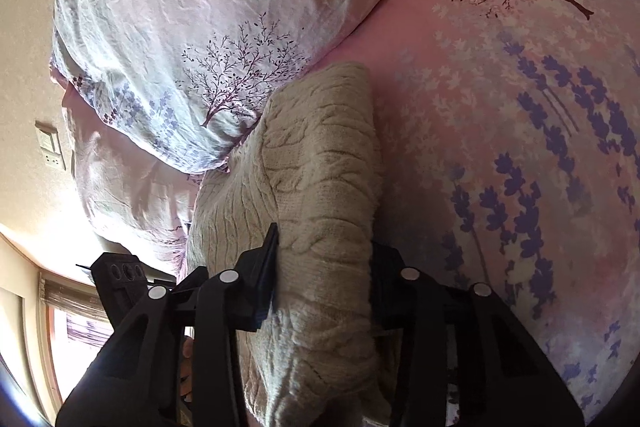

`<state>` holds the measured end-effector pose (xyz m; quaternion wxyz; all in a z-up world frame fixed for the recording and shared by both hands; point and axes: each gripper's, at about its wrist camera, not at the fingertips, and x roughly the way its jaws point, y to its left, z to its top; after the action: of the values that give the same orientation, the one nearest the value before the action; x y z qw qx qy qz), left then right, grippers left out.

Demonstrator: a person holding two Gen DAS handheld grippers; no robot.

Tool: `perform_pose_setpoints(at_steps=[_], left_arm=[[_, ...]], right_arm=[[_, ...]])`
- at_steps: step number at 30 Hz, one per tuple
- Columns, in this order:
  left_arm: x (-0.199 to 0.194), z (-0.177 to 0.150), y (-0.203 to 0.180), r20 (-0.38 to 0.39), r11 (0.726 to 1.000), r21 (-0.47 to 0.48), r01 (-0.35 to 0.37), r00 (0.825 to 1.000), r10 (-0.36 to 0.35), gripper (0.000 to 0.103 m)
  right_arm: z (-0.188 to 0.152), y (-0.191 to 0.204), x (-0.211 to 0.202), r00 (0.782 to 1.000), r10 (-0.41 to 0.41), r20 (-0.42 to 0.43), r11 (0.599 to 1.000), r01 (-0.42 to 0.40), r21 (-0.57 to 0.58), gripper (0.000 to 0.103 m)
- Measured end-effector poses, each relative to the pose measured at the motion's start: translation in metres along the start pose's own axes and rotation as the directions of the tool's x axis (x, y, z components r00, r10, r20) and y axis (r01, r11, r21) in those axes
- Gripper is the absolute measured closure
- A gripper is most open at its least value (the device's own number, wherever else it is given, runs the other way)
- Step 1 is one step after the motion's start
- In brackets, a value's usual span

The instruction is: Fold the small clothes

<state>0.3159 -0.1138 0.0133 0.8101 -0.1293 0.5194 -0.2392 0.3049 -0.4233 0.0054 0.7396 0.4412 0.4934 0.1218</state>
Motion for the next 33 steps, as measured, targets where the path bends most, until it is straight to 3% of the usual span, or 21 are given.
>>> perform_pose_setpoints(at_steps=[6, 8, 11, 18, 22, 25, 29, 31, 33], left_arm=[[-0.005, 0.002, 0.009, 0.028, 0.997, -0.048, 0.056, 0.998, -0.055, 0.037], [-0.011, 0.002, 0.013, 0.038, 0.994, -0.072, 0.081, 0.996, -0.078, 0.052], [-0.021, 0.0, 0.013, 0.053, 0.992, -0.068, 0.106, 0.993, -0.102, 0.062], [-0.066, -0.022, 0.012, 0.063, 0.992, 0.025, 0.12, 0.991, -0.121, 0.065], [-0.096, -0.03, 0.037, 0.083, 0.998, 0.026, 0.062, 0.995, -0.064, 0.065], [-0.124, -0.024, 0.054, 0.14, 1.0, 0.022, -0.007, 0.99, 0.003, 0.065], [-0.158, -0.021, 0.087, 0.184, 1.0, -0.009, -0.023, 0.983, 0.024, 0.064], [-0.158, -0.02, 0.109, 0.168, 0.998, -0.057, -0.025, 0.985, 0.034, 0.064], [-0.15, -0.026, 0.13, 0.121, 0.993, -0.108, -0.051, 0.991, 0.064, 0.064]], right_arm=[[-0.006, 0.003, -0.007, 0.999, 0.017, 0.035, 0.999, -0.016, -0.034, 0.07], [-0.009, 0.007, -0.011, 0.998, 0.031, 0.051, 0.999, -0.029, -0.043, 0.071], [-0.016, 0.015, -0.02, 0.996, 0.046, 0.073, 0.997, -0.041, -0.068, 0.072], [-0.046, 0.06, -0.033, 0.995, 0.067, 0.074, 0.98, -0.052, -0.193, 0.073], [-0.057, 0.083, -0.007, 0.999, 0.046, 0.015, 0.963, -0.04, -0.265, 0.073], [-0.062, 0.108, 0.019, 0.998, 0.062, -0.014, 0.948, -0.063, -0.312, 0.074], [-0.07, 0.136, 0.038, 0.994, 0.104, 0.014, 0.915, -0.091, -0.393, 0.074], [-0.072, 0.134, 0.057, 0.998, 0.069, -0.01, 0.918, -0.067, -0.392, 0.074], [-0.075, 0.122, 0.085, 0.998, -0.017, -0.056, 0.927, -0.005, -0.374, 0.074]])
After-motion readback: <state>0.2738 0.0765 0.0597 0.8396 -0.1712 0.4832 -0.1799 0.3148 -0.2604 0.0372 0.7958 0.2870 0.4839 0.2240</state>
